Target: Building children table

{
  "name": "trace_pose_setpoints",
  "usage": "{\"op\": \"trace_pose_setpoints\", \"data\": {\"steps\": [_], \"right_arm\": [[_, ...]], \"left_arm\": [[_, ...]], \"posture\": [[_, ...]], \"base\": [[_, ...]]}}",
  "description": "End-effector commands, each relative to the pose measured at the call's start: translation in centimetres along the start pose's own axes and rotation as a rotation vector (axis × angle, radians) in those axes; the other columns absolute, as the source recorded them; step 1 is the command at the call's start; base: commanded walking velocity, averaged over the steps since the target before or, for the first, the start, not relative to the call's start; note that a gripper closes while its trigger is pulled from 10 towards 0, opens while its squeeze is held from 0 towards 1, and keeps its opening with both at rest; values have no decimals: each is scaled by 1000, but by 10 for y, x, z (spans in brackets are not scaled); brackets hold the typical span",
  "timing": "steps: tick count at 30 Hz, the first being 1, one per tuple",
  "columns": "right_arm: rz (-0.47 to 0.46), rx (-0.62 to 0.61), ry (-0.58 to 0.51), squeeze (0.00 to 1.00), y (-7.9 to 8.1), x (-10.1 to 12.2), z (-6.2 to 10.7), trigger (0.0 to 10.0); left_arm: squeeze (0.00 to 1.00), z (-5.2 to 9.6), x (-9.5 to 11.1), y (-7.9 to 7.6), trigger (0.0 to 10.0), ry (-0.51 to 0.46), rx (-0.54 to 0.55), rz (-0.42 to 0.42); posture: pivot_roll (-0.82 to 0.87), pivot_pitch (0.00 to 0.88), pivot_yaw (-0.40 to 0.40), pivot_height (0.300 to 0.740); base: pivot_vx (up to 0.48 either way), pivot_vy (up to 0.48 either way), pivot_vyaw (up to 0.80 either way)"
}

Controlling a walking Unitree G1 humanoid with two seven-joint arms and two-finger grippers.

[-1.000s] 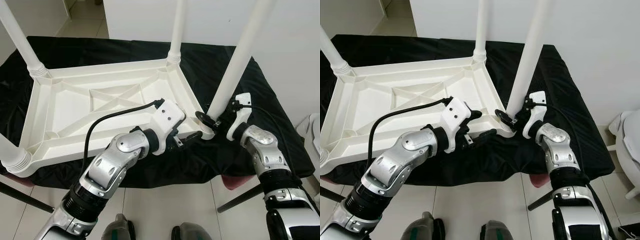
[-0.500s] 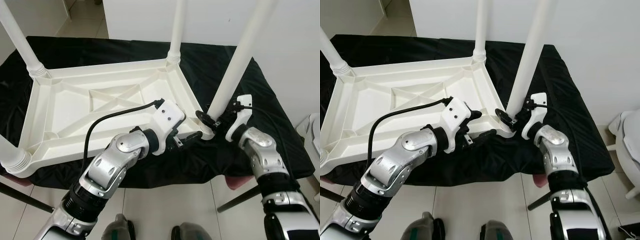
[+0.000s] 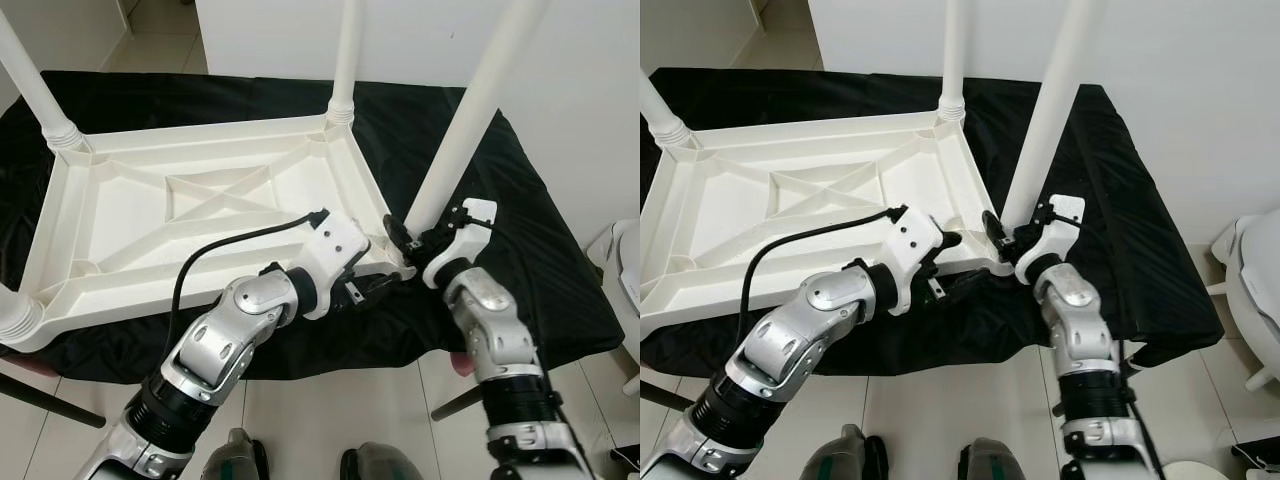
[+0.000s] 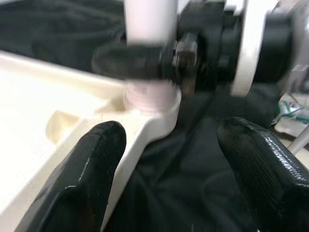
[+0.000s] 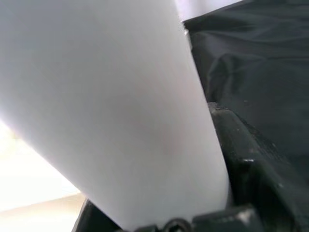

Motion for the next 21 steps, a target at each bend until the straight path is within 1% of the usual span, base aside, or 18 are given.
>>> {"op": "trace_pose_setpoints", "data": {"steps": [1,2,4,5,6,7,10,13,18,21], "right_arm": [[-53,-129,35,0,-14,-4,4,10000],[-41,-215,45,0,-16,-2,9,10000],[-39,-238,48,0,-16,-1,10,10000],[-48,-252,50,0,-10,0,12,10000],[-48,-252,50,0,-10,0,12,10000],[-29,-337,74,0,-12,1,18,10000],[-45,-350,94,0,-10,-2,20,10000],[-61,-337,113,0,-6,-6,19,10000],[-63,-331,127,0,-8,-8,18,10000],[-53,-304,122,0,-10,-8,17,10000]], "left_arm": [[0,-2,-6,1,10000,14,6,-7],[0,-3,-10,3,10000,14,17,1],[0,-3,-11,4,10000,14,21,0],[0,-4,-13,5,10000,17,27,2],[0,-4,-13,5,10000,17,27,2],[0,-4,-14,6,10000,21,33,3],[0,-4,-15,6,10000,21,34,3],[0,-4,-14,7,10000,20,36,2],[0,-3,-14,8,10000,12,37,-1],[0,-4,-14,8,10000,9,37,-5]], "posture": [[-170,16,5,740],[-170,15,3,740],[-170,15,3,740],[-170,10,1,740],[-170,10,1,740],[-166,6,-4,740],[-165,2,-4,740],[-163,0,-6,740],[-164,0,-6,740],[-163,0,-8,740]], "base": [[0,0,0],[0,0,0],[0,0,0],[0,0,0],[0,0,0],[0,0,0],[0,0,0],[0,0,0],[0,0,0],[0,0,0]]}}
Point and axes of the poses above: a point about 5 cm out from each wrist's last joint towards the gripper, its own z axis pointing back from the gripper into the wrist, its own x axis along the axis of the wrist's last joint, y = z × x, the point moved 5 cm from there along -z, pointing out of the wrist towards the gripper, and after that the axes turned 15 degrees about z, right-handed, at the moved point
